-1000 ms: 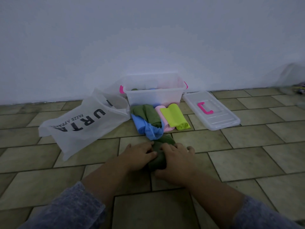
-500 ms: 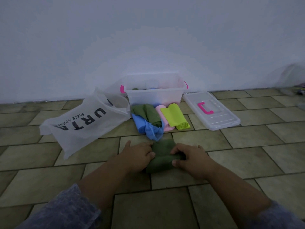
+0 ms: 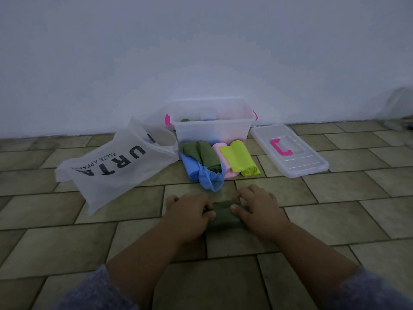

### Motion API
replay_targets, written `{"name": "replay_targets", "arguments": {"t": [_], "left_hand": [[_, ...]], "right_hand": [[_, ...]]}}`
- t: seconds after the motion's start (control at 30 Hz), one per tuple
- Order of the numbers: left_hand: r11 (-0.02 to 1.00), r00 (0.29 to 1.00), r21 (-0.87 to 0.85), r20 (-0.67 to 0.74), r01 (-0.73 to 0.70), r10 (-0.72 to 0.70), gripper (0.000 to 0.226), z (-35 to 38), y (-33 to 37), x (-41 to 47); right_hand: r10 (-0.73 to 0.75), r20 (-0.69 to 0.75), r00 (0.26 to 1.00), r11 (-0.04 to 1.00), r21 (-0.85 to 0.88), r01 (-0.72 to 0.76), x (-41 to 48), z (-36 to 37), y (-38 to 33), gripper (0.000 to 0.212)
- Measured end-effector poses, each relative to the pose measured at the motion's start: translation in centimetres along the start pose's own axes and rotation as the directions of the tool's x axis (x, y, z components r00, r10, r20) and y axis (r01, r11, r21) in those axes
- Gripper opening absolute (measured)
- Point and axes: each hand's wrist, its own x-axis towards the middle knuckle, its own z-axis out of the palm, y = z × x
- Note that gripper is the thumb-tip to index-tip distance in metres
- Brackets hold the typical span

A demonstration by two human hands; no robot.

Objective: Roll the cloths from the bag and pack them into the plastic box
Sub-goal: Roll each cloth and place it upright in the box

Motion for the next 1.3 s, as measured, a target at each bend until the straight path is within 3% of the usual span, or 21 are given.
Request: {"name": "replay_targets", "arguments": {"t": [0.1, 0.2, 0.3, 0.4, 0.5, 0.63, 0.67, 0.7, 0.77, 0.83, 0.93, 1.0, 1.07, 1.2, 1.27, 1.3], "left_hand": [[0.997, 0.999, 0.067, -0.012, 0.032, -0.032, 0.011, -0.3, 0.2, 0.5], [0.99, 0.996, 0.114, 0.011, 0.089, -0.091, 0.025, -0.5, 0.0, 1.2], [0.968, 0.982, 0.173, 0.028, 0.179, -0.186, 0.038, -0.8, 0.1, 1.7], [0.967, 0.982, 0.189, 0.038, 0.173, -0.183, 0.041, -1.2, 0.2, 1.6], [0.973, 0.977, 0.136, 0.081, 0.186, -0.198, 0.037, -1.2, 1.0, 1.7], [0.97, 0.962, 0.037, 0.129, 0.239, -0.242, 0.065, -1.5, 0.7, 2.2], [0.951, 0.946, -0.057, 0.136, 0.305, -0.295, 0.07, -1.5, 0.8, 2.5], [0.912, 0.925, -0.177, 0.16, 0.369, -0.344, 0.07, -1.5, 1.1, 2.4], [0.639, 0.841, -0.554, 0.267, 0.534, -0.47, 0.056, -1.7, 2.0, 2.1], [0.445, 0.84, -0.748, 0.274, 0.492, -0.468, 0.041, -1.5, 2.8, 1.8], [0.388, 0.854, -0.867, 0.08, 0.315, -0.514, 0.028, -0.4, 2.8, 1.9], [0.338, 0.855, -0.909, 0.039, 0.245, -0.517, 0.023, -0.3, 2.7, 2.3], [0.224, 0.868, -0.948, 0.089, 0.224, -0.489, 0.022, -0.5, 2.5, 2.7], [-0.012, 0.874, -0.976, 0.2, 0.217, -0.443, 0.022, -1.5, 2.8, 4.2], [0.038, 0.885, -0.98, 0.158, 0.194, -0.437, 0.022, -2.0, 2.7, 5.2], [0.144, 0.893, -0.972, 0.108, 0.188, -0.438, 0.023, -2.4, 2.5, 5.9]], "right_hand": [[-0.152, -0.028, 0.988, 0.986, 0.071, 0.154, -0.6, 0.0, 0.0, 0.031], [-0.19, 0.05, 0.981, 0.981, -0.031, 0.191, -0.6, -0.1, 0.5, 0.042], [-0.125, 0.091, 0.988, 0.987, -0.086, 0.133, 0.0, -0.5, 0.7, 0.042], [-0.031, 0.145, 0.989, 0.994, -0.102, 0.046, 0.8, -0.7, 0.3, 0.041], [0.064, 0.203, 0.977, 0.998, 0.011, -0.067, 1.5, -1.1, 0.1, 0.037], [0.127, 0.338, 0.932, 0.959, 0.197, -0.202, 1.9, -1.5, 0.2, 0.022], [0.129, 0.365, 0.922, 0.941, 0.247, -0.23, 1.9, -1.5, 0.3, 0.017], [0.133, 0.381, 0.915, 0.922, 0.292, -0.255, 1.8, -1.5, 0.2, 0.011], [0.147, 0.391, 0.908, 0.887, 0.355, -0.297, 1.5, -1.6, 0.1, 0.008], [0.146, 0.407, 0.901, 0.875, 0.371, -0.31, 1.2, -1.6, -0.2, 0.011], [0.077, 0.437, 0.896, 0.874, 0.403, -0.272, 0.5, -1.3, -1.0, 0.009], [0.046, 0.439, 0.897, 0.856, 0.445, -0.262, 0.4, -1.5, -1.3, 0.006], [0.057, 0.428, 0.902, 0.759, 0.568, -0.318, 0.7, -2.0, -1.4, 0.013], [-0.033, 0.541, 0.84, 0.342, 0.796, -0.5, 2.2, -2.8, -1.6, 0.017], [-0.074, 0.563, 0.823, 0.289, 0.802, -0.523, 3.5, -3.4, -1.5, 0.021], [-0.082, 0.563, 0.822, 0.281, 0.804, -0.523, 4.2, -3.8, -1.4, 0.023]]}}
